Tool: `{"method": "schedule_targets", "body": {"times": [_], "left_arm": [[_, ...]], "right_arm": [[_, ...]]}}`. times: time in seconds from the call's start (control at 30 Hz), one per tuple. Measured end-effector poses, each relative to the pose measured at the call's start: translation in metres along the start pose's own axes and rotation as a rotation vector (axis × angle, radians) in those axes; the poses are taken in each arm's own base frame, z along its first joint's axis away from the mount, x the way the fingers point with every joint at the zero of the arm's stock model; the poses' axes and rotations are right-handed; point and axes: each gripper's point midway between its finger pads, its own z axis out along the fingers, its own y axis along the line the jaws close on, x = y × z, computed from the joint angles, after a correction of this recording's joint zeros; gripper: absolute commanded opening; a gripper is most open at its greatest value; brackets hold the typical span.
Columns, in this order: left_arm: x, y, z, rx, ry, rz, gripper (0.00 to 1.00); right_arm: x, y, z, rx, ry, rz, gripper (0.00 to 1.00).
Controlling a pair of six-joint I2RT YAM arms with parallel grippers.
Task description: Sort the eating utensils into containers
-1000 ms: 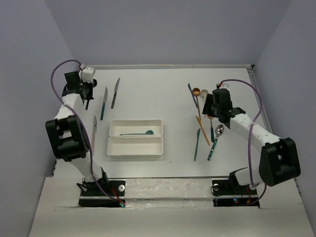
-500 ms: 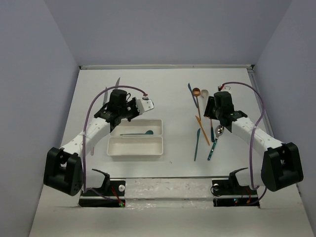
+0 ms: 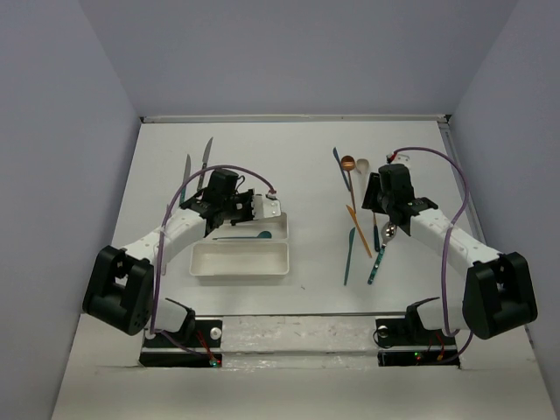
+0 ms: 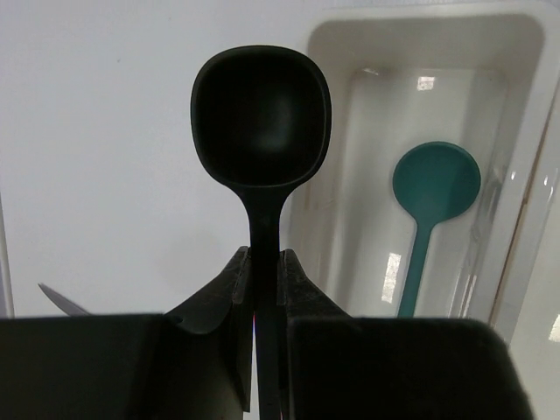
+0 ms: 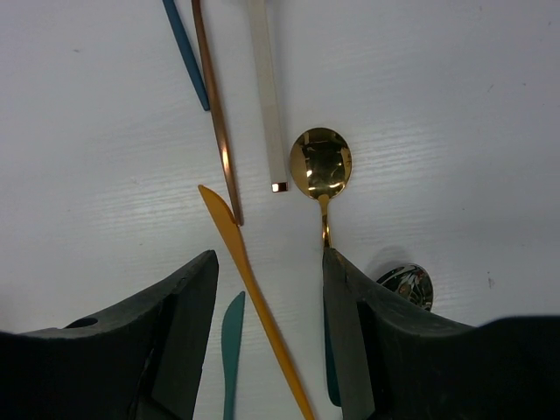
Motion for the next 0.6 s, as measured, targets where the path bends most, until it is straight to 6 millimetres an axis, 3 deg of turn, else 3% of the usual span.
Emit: {"method": "schedule_targets", "body": {"times": [0.23, 0.27, 0.3, 0.4, 0.6], "left_arm": [[0.02, -0.028, 0.003, 0.069, 0.039, 0.034, 0.03], [0.021, -0.031, 0.003, 0.078, 0.044, 0.035, 0.12], [0.023, -0.033, 0.003, 0.083, 0.047, 0.034, 0.29], [0.023, -0.033, 0.003, 0.084, 0.048, 0.029, 0.5], [0.024, -0.033, 0.003, 0.082, 0.058, 0.003, 0.64]], "right_arm": [[0.005, -0.001, 0.004, 0.007, 0.016, -0.008, 0.57], [0.005, -0.001, 0.005, 0.009, 0.018, -0.008, 0.57], [0.006, -0.001, 0.005, 0.009, 0.02, -0.009, 0.57], [0.006, -0.001, 0.005, 0.009, 0.02, -0.009, 0.57], [0.006, -0.001, 0.005, 0.009, 0.02, -0.01, 0.57]]}}
